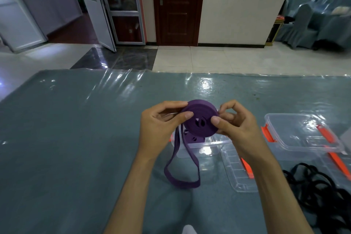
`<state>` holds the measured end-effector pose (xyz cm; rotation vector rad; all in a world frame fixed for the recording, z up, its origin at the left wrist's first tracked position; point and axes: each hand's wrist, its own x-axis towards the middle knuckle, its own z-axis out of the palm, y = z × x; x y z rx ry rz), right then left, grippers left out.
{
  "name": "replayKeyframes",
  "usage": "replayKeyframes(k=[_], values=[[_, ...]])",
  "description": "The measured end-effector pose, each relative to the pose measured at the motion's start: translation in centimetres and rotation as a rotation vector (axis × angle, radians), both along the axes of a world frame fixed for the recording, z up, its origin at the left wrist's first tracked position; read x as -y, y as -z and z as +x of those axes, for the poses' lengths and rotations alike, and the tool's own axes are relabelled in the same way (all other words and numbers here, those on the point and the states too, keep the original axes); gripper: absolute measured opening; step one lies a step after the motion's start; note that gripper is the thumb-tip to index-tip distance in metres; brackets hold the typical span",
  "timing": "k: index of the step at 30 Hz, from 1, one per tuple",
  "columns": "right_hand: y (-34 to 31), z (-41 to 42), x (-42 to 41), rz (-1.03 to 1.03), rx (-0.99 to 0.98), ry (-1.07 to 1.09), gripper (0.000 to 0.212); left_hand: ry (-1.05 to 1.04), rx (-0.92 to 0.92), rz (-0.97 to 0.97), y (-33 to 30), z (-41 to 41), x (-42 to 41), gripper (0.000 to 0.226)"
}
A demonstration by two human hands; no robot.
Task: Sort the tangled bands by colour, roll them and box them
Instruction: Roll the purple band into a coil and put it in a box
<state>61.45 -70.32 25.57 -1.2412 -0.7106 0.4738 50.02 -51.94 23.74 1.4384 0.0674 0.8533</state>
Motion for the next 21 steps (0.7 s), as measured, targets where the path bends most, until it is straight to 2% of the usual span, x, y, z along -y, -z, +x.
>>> replayKeyframes(k=[5,10,13,16,18,21], values=[[-0.13,-0.25,0.35,0.055,0.109,0.073,0.043,0.091,0.011,-0.067,0.50,0.24,0.42,0.031],[0.30,-0.41,0.19,0.009,0.068,0.048,0.026,0.084,0.021,-0.078,-0.04,0.35,0.17,0.031],[0.01,-0.33,0.17,-0.013,0.076,0.007,0.036,0.011,0.010,-0.117,0.13,0.55,0.70,0.028],[0.33,-0.37,0.20,-0.017,0.159,0.056,0.051,0.084,-0.027,-0.181,0.45,0.59,0.82,0.027],[0.65,-0.55,0.07,0.015,0.155,0.061,0.044,0.131,-0.044,-0.172,0.40,0.44,0.58,0.029],[0.73,-0.50,-0.12,-0.016,0.082,0.028,0.038,0.095,-0.059,-0.082,0.27,0.33,0.61,0.027]])
